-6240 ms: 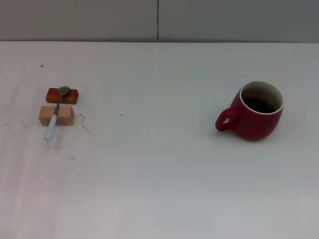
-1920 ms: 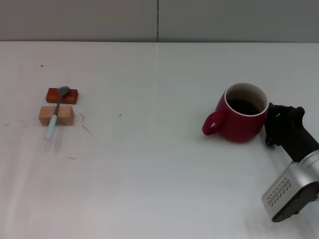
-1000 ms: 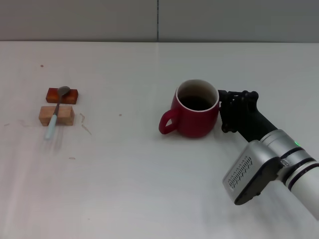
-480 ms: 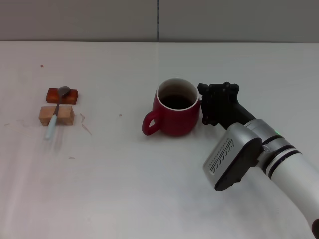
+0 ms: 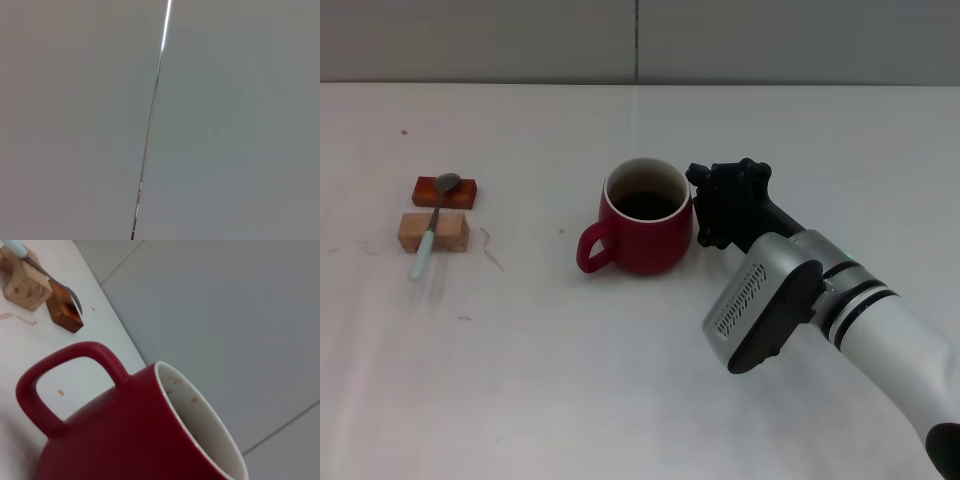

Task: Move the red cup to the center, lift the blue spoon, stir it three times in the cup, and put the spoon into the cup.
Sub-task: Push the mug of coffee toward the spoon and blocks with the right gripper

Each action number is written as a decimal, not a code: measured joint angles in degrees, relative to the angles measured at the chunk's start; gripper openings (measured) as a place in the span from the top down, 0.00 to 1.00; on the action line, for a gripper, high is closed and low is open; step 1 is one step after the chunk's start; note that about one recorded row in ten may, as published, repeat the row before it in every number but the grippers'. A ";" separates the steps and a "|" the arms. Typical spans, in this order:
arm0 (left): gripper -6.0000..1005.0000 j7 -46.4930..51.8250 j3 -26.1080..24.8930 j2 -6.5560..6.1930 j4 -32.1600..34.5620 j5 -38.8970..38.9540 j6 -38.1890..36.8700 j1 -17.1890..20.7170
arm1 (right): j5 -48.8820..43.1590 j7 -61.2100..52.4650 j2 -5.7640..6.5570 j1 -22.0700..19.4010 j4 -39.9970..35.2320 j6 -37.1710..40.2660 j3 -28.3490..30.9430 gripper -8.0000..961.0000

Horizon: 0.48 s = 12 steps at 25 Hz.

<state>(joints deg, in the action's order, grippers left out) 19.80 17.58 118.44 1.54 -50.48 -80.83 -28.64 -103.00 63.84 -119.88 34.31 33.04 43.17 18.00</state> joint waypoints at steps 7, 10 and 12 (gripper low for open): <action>0.19 0.23 0.00 0.03 -0.13 -0.20 -0.08 0.35 | -0.12 -6.34 0.03 0.71 -0.23 0.78 0.16 0.97; 0.19 0.30 0.15 0.03 -0.13 -0.24 -0.11 0.35 | -1.66 -10.22 0.15 1.19 -0.72 1.06 0.17 0.97; 0.19 0.31 0.16 0.03 -0.13 -0.24 -0.11 0.34 | -2.09 -10.22 0.14 1.07 -0.81 1.42 0.19 0.96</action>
<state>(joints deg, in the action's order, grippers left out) 20.10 17.73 118.48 1.40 -50.72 -80.95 -28.30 -105.09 53.62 -119.74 35.39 32.22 44.59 18.19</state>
